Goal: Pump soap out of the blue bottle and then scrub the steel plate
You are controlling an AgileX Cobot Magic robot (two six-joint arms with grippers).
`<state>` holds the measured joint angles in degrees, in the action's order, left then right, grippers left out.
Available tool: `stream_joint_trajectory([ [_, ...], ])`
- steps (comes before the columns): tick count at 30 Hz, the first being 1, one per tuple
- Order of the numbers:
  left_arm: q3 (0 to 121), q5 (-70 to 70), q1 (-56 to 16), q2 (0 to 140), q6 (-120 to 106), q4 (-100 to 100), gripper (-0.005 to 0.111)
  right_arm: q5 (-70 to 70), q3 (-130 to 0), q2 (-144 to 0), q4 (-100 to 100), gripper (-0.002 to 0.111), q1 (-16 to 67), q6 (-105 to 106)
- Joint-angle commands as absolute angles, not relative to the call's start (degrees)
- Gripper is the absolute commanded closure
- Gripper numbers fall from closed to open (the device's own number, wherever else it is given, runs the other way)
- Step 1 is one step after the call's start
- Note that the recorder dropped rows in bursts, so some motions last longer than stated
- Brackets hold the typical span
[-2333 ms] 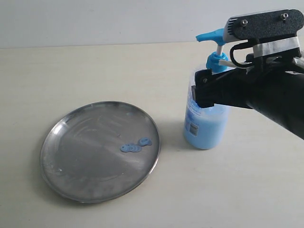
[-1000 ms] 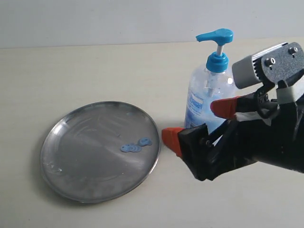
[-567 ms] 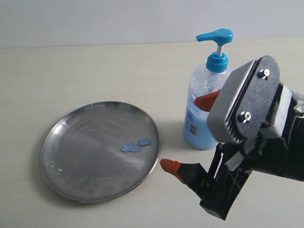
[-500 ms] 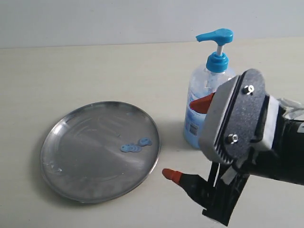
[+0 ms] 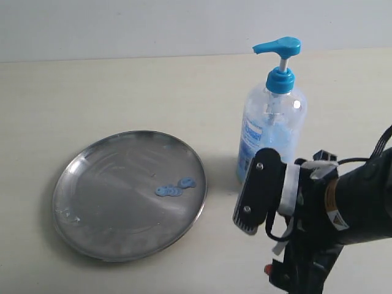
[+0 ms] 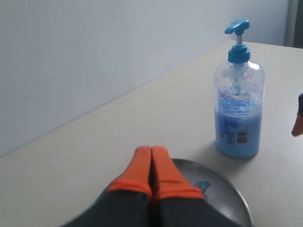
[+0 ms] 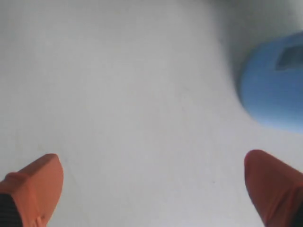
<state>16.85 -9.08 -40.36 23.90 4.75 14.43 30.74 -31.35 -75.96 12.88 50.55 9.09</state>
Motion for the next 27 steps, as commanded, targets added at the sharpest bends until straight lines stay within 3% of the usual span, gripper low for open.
stream_joint_trajectory([
  [1, 16.7, -8.4, -40.5, 25.6, 4.7, 14.6, 0.107, 35.2, -33.1, -75.9, 25.0, 0.006, 50.7, -5.3],
  [4, 16.7, -8.4, -40.5, 26.0, 4.7, 14.6, 0.107, 34.9, -33.0, -75.9, 29.6, 0.007, 50.7, -10.0],
  [7, 16.7, -8.4, -40.5, 26.0, 4.7, 14.6, 0.107, 32.8, -33.0, -75.9, 33.2, 0.015, 50.7, -13.9],
  [20, 16.7, -9.3, -40.5, 26.1, 4.7, 14.7, 0.107, 28.5, -33.0, -75.8, 36.5, 0.089, 50.7, -18.5],
  [24, 16.7, -9.6, -40.5, 27.8, 4.7, 14.7, 0.107, 27.2, -33.0, -74.2, 36.4, 0.106, 50.7, -18.5],
  [27, 16.7, -9.7, -40.5, 30.1, 4.7, 14.7, 0.107, 26.6, -33.0, -71.9, 36.4, 0.108, 50.7, -18.6],
])
